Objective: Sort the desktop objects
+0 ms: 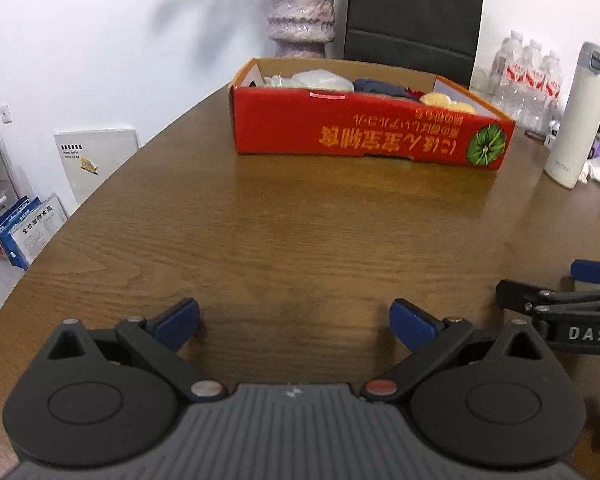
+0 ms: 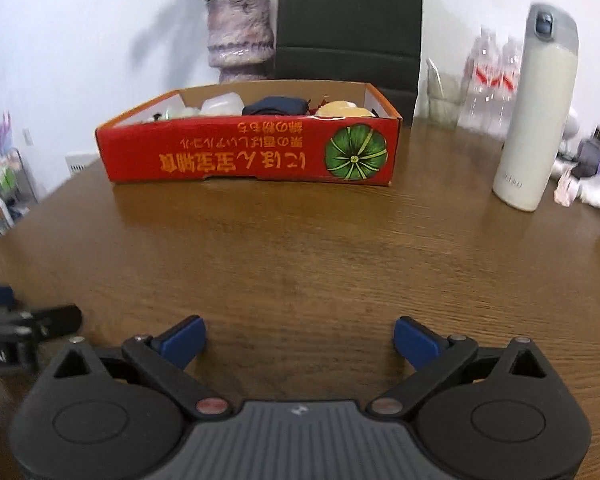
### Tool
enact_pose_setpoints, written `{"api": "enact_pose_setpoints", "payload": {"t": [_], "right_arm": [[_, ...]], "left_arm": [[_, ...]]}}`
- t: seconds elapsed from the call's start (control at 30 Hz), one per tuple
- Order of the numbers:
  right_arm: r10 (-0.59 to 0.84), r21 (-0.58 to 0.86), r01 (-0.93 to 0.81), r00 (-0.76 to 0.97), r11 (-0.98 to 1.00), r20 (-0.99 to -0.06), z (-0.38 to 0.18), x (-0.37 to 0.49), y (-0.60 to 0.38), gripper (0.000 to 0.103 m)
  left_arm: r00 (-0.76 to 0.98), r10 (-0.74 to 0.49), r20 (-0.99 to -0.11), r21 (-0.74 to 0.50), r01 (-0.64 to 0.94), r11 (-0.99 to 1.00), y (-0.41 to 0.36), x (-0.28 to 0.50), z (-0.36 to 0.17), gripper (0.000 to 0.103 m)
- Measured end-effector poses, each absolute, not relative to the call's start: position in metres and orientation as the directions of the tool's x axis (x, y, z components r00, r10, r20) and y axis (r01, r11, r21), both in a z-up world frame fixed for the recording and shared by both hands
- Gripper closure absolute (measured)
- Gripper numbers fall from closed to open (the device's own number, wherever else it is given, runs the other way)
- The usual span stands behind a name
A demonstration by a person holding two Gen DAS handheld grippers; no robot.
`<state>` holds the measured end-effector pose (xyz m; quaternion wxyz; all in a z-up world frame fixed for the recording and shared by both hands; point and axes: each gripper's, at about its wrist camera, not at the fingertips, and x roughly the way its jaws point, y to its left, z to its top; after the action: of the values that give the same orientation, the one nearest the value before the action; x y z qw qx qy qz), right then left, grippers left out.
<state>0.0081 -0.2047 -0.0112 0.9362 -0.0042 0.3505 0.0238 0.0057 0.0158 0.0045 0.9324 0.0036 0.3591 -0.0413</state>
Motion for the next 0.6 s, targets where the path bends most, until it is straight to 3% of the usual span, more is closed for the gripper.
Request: {"api": "enact_pose_setpoints", "payload": {"t": [0.6], "right_arm": [[0.052,0.018,-0.053,0.764,0.998,-0.643,-0.012,-0.001,-0.197,0.0]], "left_arm": [[0.764,-0.05,-0.644,0.004,0.069,0.998,0.011,-0.008,0.0,0.0]]}}
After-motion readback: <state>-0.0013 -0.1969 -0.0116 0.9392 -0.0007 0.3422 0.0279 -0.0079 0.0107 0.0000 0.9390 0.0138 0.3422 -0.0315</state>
